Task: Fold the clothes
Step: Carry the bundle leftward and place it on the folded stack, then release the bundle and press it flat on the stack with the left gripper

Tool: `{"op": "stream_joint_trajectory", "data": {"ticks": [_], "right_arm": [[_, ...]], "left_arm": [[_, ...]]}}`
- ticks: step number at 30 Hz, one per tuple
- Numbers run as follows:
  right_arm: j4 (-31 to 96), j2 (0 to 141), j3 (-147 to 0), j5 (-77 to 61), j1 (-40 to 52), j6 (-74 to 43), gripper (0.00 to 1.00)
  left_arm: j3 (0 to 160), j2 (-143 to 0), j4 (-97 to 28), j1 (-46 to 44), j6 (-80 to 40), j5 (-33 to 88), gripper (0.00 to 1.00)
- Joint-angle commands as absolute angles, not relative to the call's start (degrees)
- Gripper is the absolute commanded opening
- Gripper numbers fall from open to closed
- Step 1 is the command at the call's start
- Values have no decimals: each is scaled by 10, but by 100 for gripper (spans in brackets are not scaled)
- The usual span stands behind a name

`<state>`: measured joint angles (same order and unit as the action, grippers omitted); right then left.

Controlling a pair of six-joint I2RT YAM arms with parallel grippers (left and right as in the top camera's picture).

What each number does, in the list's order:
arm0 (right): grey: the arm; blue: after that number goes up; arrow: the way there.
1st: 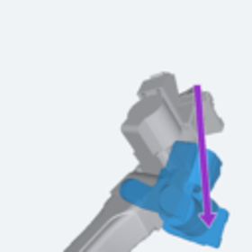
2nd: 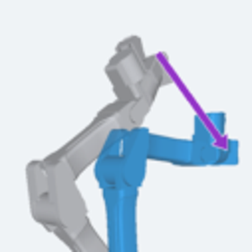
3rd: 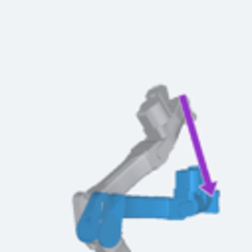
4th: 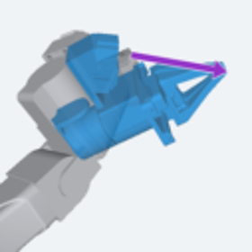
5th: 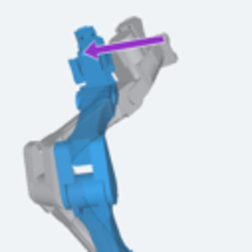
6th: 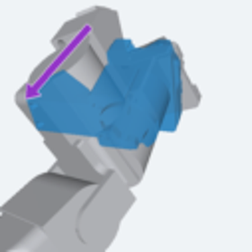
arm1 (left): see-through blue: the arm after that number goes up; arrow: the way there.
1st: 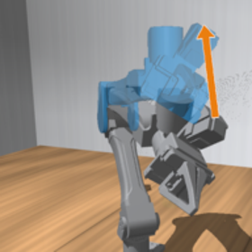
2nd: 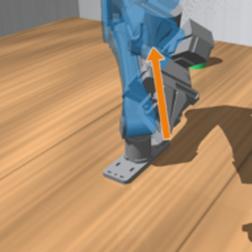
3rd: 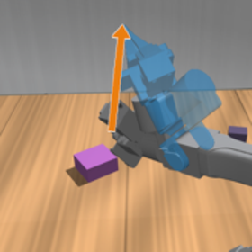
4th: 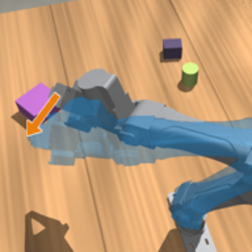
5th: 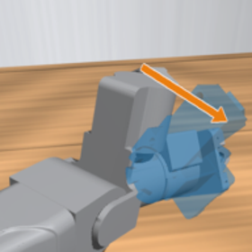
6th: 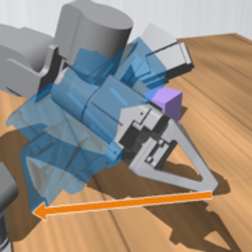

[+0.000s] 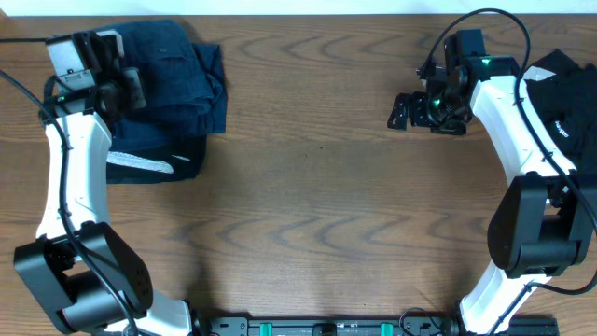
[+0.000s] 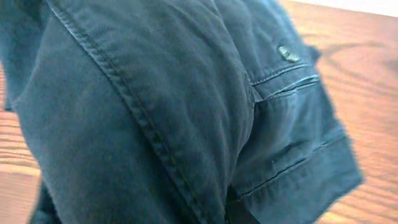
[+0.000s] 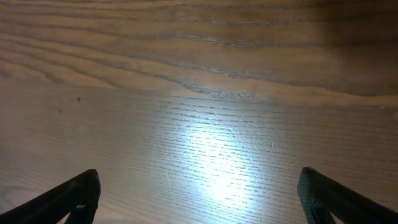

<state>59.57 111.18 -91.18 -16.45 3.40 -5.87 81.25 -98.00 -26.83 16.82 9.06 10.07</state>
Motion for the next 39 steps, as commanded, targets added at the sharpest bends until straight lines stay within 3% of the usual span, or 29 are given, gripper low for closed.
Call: {"op": "stream_joint_trajectory", "data": {"ticks": [1, 11, 12, 17, 19, 30, 34, 39], "right_arm": [[596, 1112, -916, -163, 32, -63, 99], [596, 1112, -916, -163, 32, -63, 99], [596, 1112, -916, -163, 32, -63, 99], [596, 1112, -916, -163, 32, -63, 99], [596, 1112, -916, -163, 32, -63, 99], [596, 1112, -916, -163, 32, -63, 99], [596, 1112, -916, -163, 32, -63, 99], [596, 1112, -916, -163, 32, -63, 99]], "left_arm": [[835, -991, -271, 181, 156, 79, 6], [835, -1025, -270, 202, 184, 36, 10], [834, -1027, -272, 204, 184, 29, 26], [833, -1024, -269, 210, 184, 18, 73], [836, -1011, -269, 212, 183, 18, 82], [840, -896, -255, 212, 24, 34, 90], [835, -907, -254, 203, -29, 121, 90], [829, -957, -251, 165, -22, 109, 91]]}}
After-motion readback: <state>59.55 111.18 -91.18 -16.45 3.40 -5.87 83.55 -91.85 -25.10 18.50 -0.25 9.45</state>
